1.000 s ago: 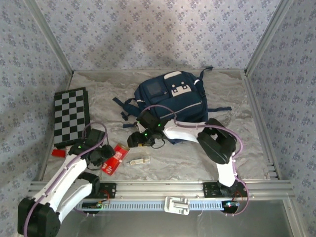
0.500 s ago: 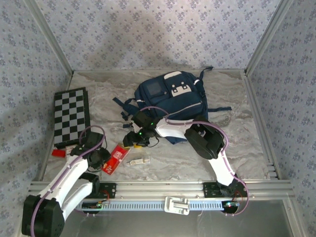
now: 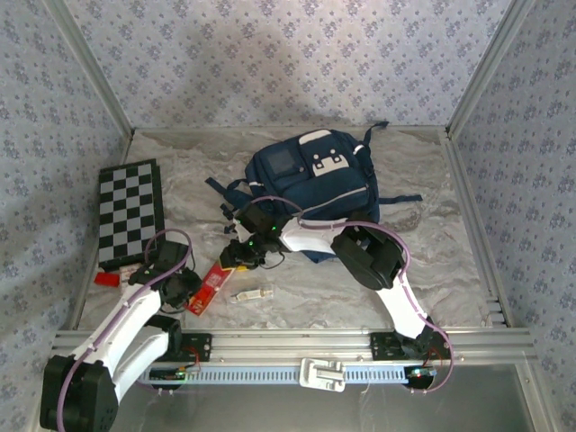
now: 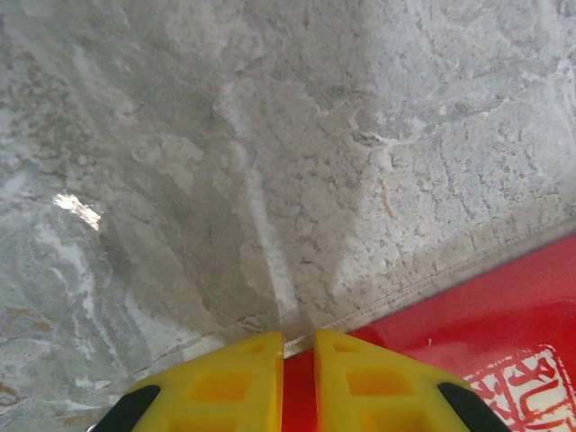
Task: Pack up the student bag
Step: Pick up the loose stationery from the bottom-left of the table, then open the student bag at the center of the table.
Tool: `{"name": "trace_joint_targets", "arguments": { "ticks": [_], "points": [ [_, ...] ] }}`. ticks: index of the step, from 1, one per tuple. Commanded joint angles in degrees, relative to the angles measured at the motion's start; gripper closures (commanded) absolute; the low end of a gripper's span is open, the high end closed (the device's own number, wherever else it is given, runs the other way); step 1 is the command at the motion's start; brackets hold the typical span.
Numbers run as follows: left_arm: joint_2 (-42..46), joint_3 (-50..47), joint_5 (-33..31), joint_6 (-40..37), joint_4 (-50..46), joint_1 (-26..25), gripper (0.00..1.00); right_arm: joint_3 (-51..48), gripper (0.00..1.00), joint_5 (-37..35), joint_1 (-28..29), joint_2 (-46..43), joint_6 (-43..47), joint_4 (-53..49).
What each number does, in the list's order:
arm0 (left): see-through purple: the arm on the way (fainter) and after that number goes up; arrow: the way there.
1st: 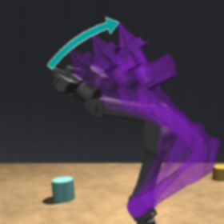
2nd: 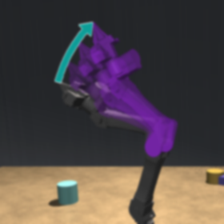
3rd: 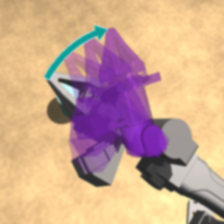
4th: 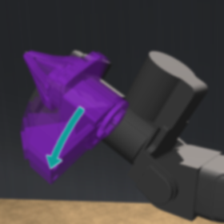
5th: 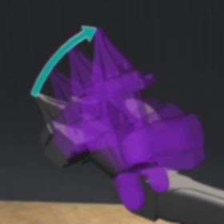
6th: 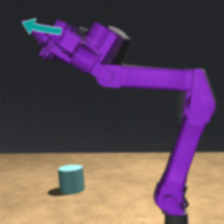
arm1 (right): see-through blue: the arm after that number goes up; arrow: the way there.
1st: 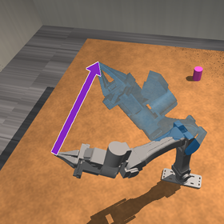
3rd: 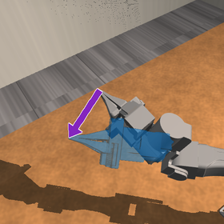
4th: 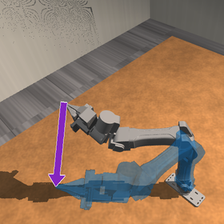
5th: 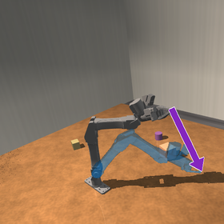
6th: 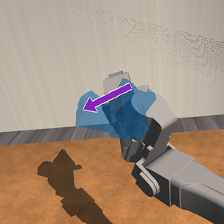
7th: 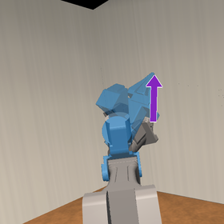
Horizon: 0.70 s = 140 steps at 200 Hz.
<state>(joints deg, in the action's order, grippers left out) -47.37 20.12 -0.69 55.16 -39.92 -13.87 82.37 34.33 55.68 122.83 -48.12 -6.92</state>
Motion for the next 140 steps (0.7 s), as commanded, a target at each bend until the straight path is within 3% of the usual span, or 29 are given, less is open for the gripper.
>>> {"name": "trace_joint_targets", "arguments": {
  "ticks": [1, 30, 61, 140],
  "points": [
    [-0.60, -0.65, 2.18, -0.82, 0.66, 0.25, 0.84, 0.03, 0.72, 0.58, -0.46, -1.71, 0.06, 1.17],
    [-1.35, 0.78, 3.54, -1.73, 2.75, 0.24, 0.81, -0.10, 0.90, 0.46, -0.58, -2.25, -0.16, 1.85],
    [-1.43, 5.08, 2.47, -3.65, 1.39, 0.22, 0.75, -1.08, 0.99, -0.78, -1.68, -5.36, -0.44, 3.57],
    [-5.18, 23.97, -1.30, -13.62, 0.61, -1.14, 0.58, -10.44, 1.00, -9.15, -11.62, -24.78, 2.70, -0.62]
  ]
}}
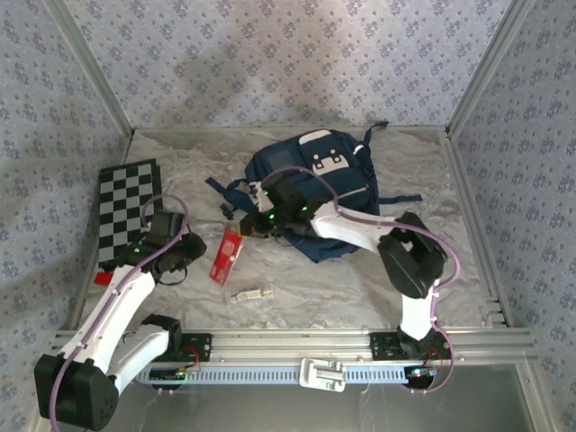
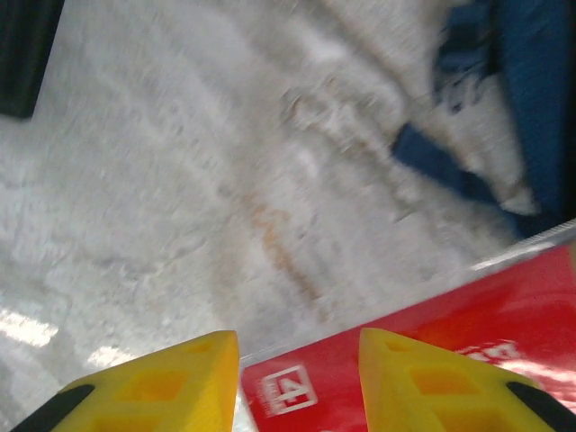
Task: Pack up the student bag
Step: Open the student bag at the center of the table.
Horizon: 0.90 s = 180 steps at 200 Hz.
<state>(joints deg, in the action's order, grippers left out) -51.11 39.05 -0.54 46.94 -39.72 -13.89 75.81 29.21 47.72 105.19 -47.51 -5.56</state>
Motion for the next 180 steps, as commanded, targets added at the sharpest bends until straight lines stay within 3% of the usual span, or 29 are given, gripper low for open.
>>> {"name": "trace_joint_targets", "arguments": {
  "ticks": [1, 41, 92, 132, 180],
  "points": [
    [-1.49, 5.15, -1.51, -5.65, 0.47, -1.22, 0.58, -4.12, 1.00, -4.06, -3.86, -7.47, 2.12, -1.94],
    [-8.65, 13.15, -5.37, -17.51, 8.77, -11.80, 0.49, -13.71, 1.00, -5.73, -11.56, -21.14, 3.70, -6.00],
    [-23.84, 20.35, -4.12, -38.94, 22.07, -26.43, 0.40, -24.28, 1.00, -5.44, -25.25, -42.15, 4.20, -16.93],
    [-36.37, 26.87, 4.38, -48.38, 27.37, -28.94, 0.31, -29.31, 1.00, -2.41, -38.44, -56.43, 5.36, -28.53],
    [-49.82, 37.52, 7.06, -55.61, 24.82, -32.98, 0.23, -31.38, 1.00, 5.31, -53.24, -63.97, 8.70, -39.08]
  ]
}}
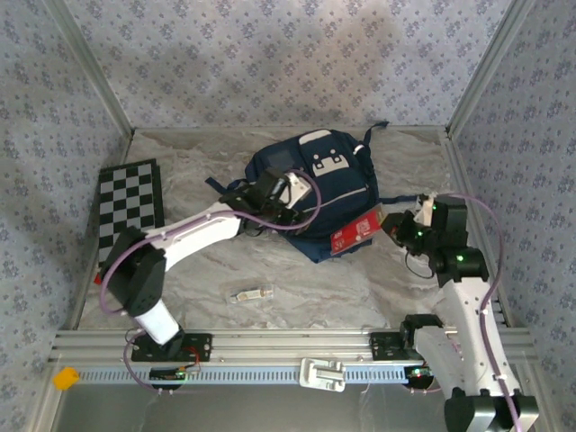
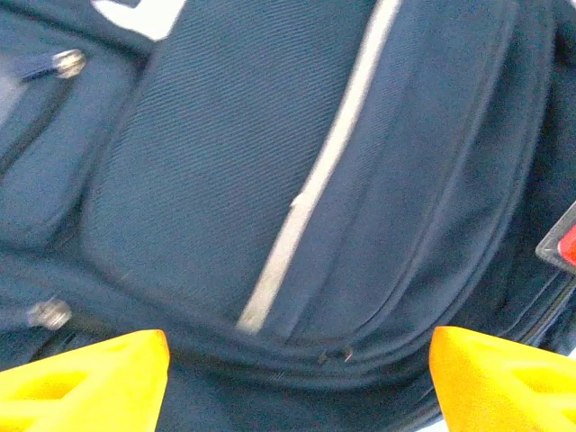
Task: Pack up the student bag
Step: Open the student bag at the center of the table.
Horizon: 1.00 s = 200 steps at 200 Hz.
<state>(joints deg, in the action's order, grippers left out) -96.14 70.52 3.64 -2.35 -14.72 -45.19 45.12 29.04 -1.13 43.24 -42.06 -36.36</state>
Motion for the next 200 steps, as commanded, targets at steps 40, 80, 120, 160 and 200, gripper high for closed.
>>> {"name": "trace_joint_targets", "arguments": {
  "ticks": [40, 80, 120, 160, 200],
  "points": [
    [-11.94, 11.90, 0.25, -7.53, -0.73, -2.15, 0.19, -0.78, 1.00, 9.78, -12.27, -2.73, 5.39, -11.55],
    [-16.08, 16.17, -2.55, -8.68, -1.56, -2.12, 0.23, -0.19, 1.00, 11.42, -16.11, -2.56, 5.59, -12.64],
    [-14.54, 14.03, 2.46, -11.76, -0.62, -5.02, 0.21, 0.30, 1.00, 12.70, -18.07, -2.12, 7.96, -13.09],
    [-18.31, 17.85, -0.37, -12.59, -2.42, -5.55, 0.19, -0.19, 1.00, 13.94, -18.61, -1.33, 7.88, -12.08],
    [-19.93, 21.06, -3.30, -11.69, -2.14, -4.31, 0.46, 0.19, 1.00, 13.85, -19.04, -1.24, 8.21, -12.66]
  ]
}}
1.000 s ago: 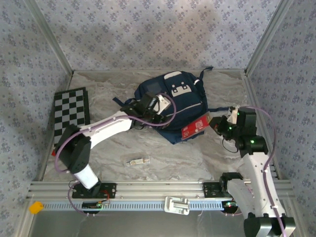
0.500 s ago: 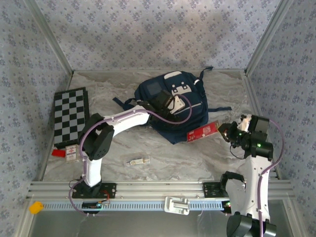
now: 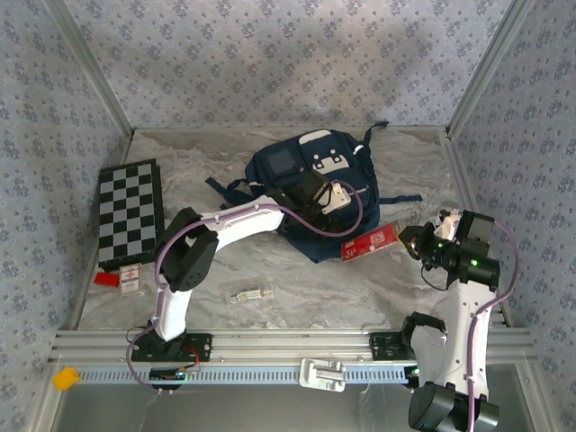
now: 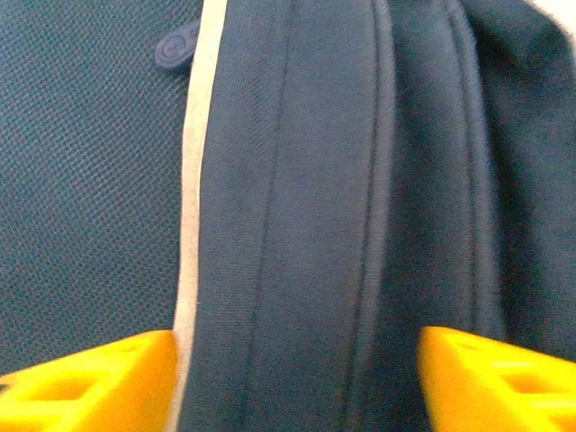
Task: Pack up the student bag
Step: Open the student bag at the center of the table, then place the loose stationery in the student bag.
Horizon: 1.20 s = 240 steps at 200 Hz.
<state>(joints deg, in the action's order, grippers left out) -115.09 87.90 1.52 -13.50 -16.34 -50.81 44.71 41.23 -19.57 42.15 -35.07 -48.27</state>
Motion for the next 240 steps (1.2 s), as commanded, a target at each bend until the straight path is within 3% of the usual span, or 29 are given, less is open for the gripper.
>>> {"name": "trace_joint_targets", "arguments": {
  "ticks": [1, 42, 70, 94, 123, 142, 165, 206, 240],
  "points": [
    [-0.95, 3.77, -1.00, -0.51, -0.62, 1.40, 0.48, 0.58, 1.00, 1.65, -0.62, -0.18, 1.23, -0.76],
    [1.49, 8.51, 1.45, 1.32, -4.27, 3.48, 1.00, 0.34, 1.00, 1.79, -0.84, -0.01, 0.23, 1.93],
    [5.37, 13.06, -0.12, 4.69, -7.47, 3.85, 1.00, 0.19, 1.00, 3.33, 0.75, 0.51, -2.53, 7.06],
    [6.94, 17.42, -1.54, 5.86, -10.85, 4.16, 1.00, -0.51, 1.00, 2.61, 6.22, 2.38, -8.43, 17.04],
    [7.87, 21.33, -4.39, 7.97, -14.38, 4.31, 1.00, 0.81, 1.00, -5.28, 15.37, 8.34, -10.68, 24.40],
    [9.24, 21.09, -3.74, 9.26, -13.80, 4.45, 1.00, -1.19, 1.00, -7.06, 20.55, 14.37, -15.75, 37.95],
    [9.18, 21.96, -4.10, 10.58, -14.55, 4.57, 1.00, 1.10, 1.00, -13.99, 27.06, 22.92, -15.55, 47.36],
    [9.97, 23.53, -6.12, 14.91, -15.78, 3.96, 1.00, 2.24, 1.00, -20.39, 31.14, 37.37, -18.94, 64.95],
    [9.25, 25.40, -6.00, 18.40, -16.05, 4.12, 1.00, 2.81, 1.00, -28.04, 34.46, 45.03, -20.20, 73.05]
  ]
}}
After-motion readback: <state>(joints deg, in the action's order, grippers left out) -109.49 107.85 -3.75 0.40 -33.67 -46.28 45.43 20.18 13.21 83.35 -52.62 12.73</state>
